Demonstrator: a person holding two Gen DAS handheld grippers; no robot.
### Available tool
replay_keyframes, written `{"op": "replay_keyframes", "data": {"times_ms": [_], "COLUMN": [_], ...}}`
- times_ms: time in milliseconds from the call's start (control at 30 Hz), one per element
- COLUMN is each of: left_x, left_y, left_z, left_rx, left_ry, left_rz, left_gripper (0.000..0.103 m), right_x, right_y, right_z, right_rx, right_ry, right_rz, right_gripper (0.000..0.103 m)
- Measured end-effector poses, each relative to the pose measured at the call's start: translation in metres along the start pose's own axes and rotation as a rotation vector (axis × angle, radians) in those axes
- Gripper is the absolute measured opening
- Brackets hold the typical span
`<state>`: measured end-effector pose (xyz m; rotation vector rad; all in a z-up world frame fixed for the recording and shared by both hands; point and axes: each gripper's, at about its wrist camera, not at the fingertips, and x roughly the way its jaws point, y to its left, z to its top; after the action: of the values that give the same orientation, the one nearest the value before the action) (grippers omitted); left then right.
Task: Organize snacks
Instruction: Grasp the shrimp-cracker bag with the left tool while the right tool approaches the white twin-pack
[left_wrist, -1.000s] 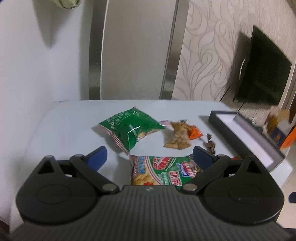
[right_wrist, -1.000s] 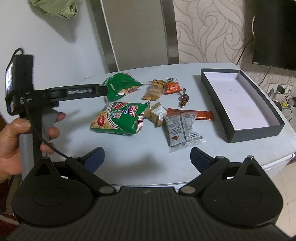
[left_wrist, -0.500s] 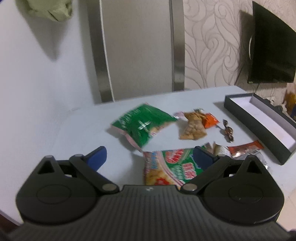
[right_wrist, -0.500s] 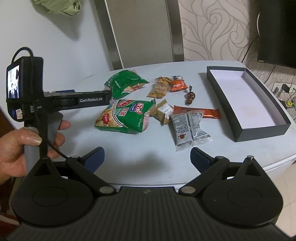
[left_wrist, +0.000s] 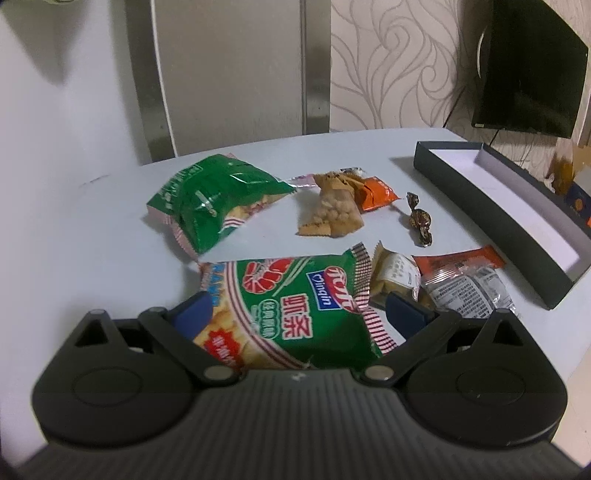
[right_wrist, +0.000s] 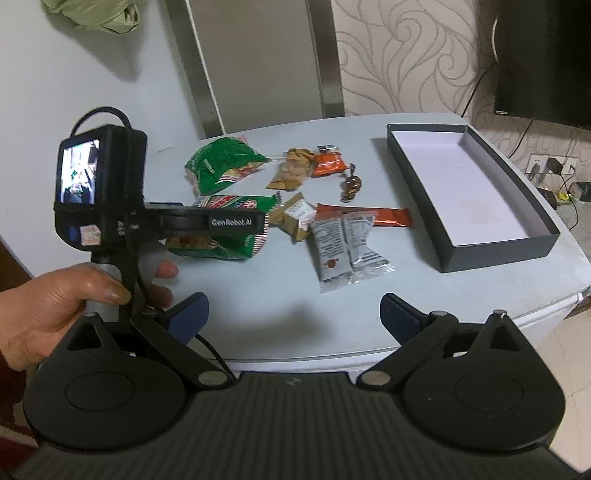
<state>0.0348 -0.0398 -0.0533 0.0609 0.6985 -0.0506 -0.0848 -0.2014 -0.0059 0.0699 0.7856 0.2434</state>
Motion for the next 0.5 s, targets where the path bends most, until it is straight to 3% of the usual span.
{"op": "replay_keyframes", "data": {"times_ms": [500], "left_x": [0.016], "left_y": [0.002], "left_z": [-0.008], "left_rx": [0.003], "left_ry": [-0.022], "left_rz": [0.046], "left_gripper": [0.103], "right_x": [0.001], "right_y": [-0.011], "right_z": [0.004], "right_rx": [0.004], "right_ry": [0.000], "right_rz": [-0.017], "right_gripper": [0.101]}}
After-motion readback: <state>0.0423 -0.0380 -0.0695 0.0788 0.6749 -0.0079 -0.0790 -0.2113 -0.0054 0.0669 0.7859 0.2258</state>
